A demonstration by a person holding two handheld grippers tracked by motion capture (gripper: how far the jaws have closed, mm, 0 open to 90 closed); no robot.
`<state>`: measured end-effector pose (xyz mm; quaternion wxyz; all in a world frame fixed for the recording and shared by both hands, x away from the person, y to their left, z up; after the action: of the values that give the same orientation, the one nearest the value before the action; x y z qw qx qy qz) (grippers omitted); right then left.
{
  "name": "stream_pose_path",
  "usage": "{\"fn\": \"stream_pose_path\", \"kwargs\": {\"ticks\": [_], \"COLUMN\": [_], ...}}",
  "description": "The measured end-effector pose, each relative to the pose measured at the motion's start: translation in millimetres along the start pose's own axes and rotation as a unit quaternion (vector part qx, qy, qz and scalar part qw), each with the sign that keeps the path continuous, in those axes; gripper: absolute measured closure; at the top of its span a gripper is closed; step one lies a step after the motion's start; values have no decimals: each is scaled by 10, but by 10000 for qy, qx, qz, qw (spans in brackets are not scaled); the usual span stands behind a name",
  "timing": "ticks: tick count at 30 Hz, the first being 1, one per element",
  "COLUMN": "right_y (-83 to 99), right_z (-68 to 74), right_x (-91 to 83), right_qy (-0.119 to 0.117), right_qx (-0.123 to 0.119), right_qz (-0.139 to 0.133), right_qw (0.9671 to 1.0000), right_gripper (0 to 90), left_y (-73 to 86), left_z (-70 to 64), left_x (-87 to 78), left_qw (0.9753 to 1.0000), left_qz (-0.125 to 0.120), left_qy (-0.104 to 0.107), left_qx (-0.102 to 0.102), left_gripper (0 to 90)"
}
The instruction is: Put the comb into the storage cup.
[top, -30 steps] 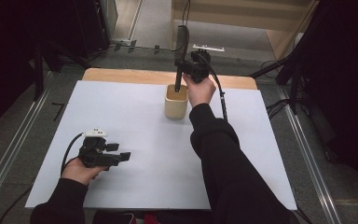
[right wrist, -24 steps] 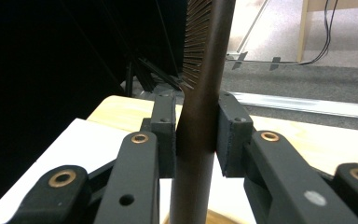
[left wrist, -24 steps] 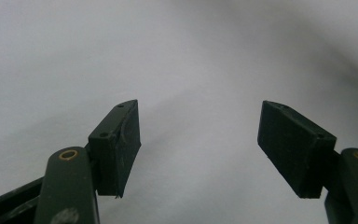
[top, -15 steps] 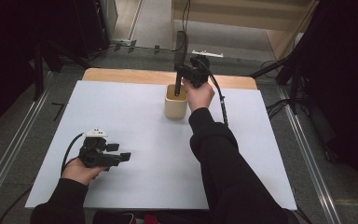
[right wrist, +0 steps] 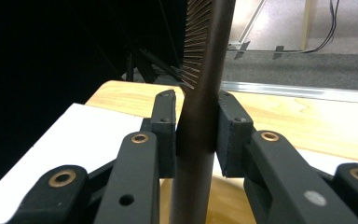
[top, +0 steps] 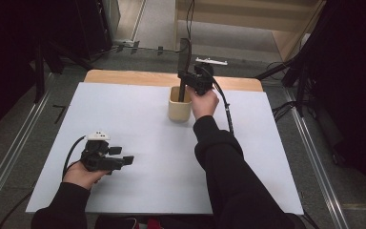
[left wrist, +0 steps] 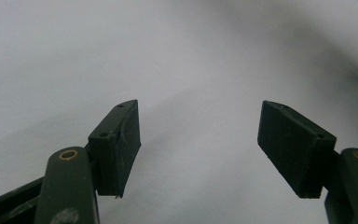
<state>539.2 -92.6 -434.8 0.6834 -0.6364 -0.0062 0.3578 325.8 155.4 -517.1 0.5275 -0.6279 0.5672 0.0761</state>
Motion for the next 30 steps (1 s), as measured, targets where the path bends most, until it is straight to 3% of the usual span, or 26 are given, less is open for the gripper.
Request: {"fn": "stream_pose_path", "kwargs": {"ticks": [30], "right_y": [280], "right_z": [109], "right_x": [48], "right_qy": [-85], "right_qx": [-193], "right_qz": [270], "right_qw": [9994], "right_gripper": [702], "left_y": [2], "left_z": [0], "left_x": [3], "left_qw": [10000], "left_qz": [16], "left_qy": [-10], "left_qx": [5], "left_gripper": [303]}}
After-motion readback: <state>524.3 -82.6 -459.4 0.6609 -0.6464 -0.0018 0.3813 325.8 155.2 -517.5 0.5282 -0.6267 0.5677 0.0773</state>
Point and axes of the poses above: each handheld gripper's, and its own axes: x roughly forward along the jaws, y roughly out of its underside, z roughly to its left, the point moved 8 cm from there along x, roughly forward along the jaws, and after that the axes turned 12 degrees about -x, right-handed, at the moved point
